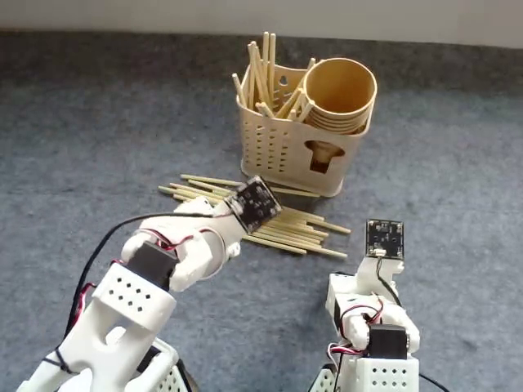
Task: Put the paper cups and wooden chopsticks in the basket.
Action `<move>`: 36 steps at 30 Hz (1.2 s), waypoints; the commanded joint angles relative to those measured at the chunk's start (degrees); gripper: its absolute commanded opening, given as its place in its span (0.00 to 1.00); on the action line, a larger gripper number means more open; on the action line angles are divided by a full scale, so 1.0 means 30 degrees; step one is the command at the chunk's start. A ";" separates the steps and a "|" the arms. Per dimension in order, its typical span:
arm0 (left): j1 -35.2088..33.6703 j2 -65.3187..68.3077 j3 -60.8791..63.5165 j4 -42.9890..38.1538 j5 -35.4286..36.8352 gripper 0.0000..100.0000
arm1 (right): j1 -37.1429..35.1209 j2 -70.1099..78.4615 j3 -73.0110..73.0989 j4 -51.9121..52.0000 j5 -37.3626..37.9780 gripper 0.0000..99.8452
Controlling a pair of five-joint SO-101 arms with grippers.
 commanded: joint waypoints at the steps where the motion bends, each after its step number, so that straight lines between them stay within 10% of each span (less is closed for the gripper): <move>1: 0.1421 -0.0366 0.0454 0.0117 -0.1026 0.11 | 0.0190 -0.0278 0.2681 0.0161 0.0000 0.00; 36: 0.2242 2.1729 -1.3612 0.0674 -0.4278 0.11 | 0.0190 -0.0278 0.2681 0.0161 0.0000 0.00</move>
